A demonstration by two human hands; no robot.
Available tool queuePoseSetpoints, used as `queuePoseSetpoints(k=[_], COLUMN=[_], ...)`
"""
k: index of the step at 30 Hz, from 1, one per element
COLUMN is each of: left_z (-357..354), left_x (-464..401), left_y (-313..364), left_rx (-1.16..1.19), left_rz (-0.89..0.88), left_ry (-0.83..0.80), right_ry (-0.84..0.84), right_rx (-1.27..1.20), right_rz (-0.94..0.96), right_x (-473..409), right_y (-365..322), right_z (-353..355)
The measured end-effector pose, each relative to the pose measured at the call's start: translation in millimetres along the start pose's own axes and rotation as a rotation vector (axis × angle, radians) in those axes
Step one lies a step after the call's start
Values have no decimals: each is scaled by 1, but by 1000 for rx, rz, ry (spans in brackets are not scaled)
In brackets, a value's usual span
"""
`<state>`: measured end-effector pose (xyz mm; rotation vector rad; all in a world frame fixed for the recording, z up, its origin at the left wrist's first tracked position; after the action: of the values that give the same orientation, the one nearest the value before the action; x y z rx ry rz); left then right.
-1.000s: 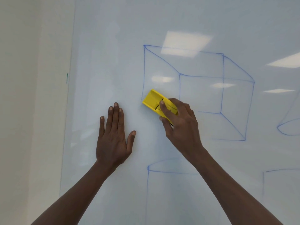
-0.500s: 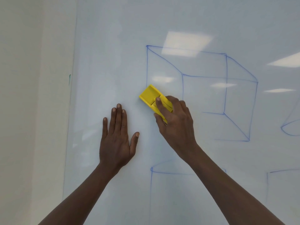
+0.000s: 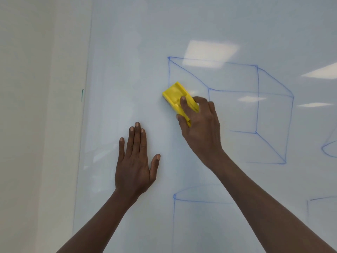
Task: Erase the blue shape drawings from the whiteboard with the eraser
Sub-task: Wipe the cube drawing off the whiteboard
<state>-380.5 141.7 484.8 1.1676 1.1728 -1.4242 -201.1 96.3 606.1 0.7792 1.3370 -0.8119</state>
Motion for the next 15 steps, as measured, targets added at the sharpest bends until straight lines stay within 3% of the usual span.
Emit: queuePoseSetpoints(k=[9, 15], left_z=[2, 2], left_x=[-1, 0], left_y=[1, 1], left_rx=[7, 2], left_rz=[12, 11], left_ry=[-16, -26], right_ry=[-63, -15], right_rx=[75, 70], right_rz=[92, 13], right_x=[-3, -26], right_y=[-20, -6], right_z=[-9, -2])
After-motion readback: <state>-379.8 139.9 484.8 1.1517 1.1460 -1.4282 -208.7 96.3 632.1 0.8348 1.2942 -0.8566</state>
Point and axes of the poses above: each hand's wrist, its own x-axis away from the middle knuckle, its own z-axis out of the back of the hand, y = z × x, the point moved 6 cm from there along -x, towards the middle knuckle, and after that the axes turned 5 degrees about -z, right-handed, at the moved point
